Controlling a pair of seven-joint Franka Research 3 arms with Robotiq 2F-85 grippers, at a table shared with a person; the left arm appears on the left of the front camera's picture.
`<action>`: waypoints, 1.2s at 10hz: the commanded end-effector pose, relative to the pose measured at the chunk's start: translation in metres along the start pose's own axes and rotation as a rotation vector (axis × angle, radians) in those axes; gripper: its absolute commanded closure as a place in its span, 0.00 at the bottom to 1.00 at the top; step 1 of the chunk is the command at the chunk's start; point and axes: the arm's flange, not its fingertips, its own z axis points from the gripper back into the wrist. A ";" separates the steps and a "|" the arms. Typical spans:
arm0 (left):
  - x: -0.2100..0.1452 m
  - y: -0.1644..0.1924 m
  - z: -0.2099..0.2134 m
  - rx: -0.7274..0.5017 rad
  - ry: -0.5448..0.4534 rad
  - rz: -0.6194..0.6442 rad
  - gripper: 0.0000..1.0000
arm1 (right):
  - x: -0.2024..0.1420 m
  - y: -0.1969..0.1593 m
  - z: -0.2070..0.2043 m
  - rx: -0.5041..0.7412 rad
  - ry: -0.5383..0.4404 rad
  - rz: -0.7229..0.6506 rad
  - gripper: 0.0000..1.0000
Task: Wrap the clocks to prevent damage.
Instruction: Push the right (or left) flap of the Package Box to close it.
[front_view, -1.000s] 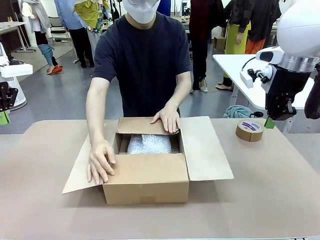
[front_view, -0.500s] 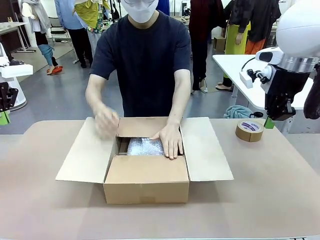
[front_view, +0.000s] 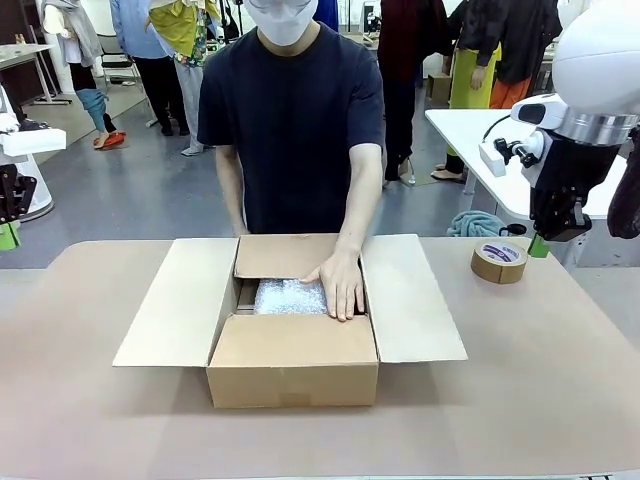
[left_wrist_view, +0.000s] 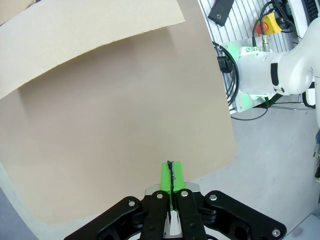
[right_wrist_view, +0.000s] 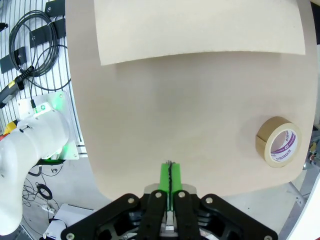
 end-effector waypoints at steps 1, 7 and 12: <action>-0.001 -0.001 0.001 -0.001 -0.010 -0.005 1.00 | 0.000 0.000 0.001 -0.005 -0.007 -0.003 0.99; -0.005 0.028 -0.091 0.271 -0.224 0.127 1.00 | 0.000 0.000 0.001 -0.005 -0.007 -0.003 0.99; -0.005 0.029 -0.125 0.204 -0.267 0.171 1.00 | 0.000 0.000 0.001 -0.005 -0.007 -0.003 0.99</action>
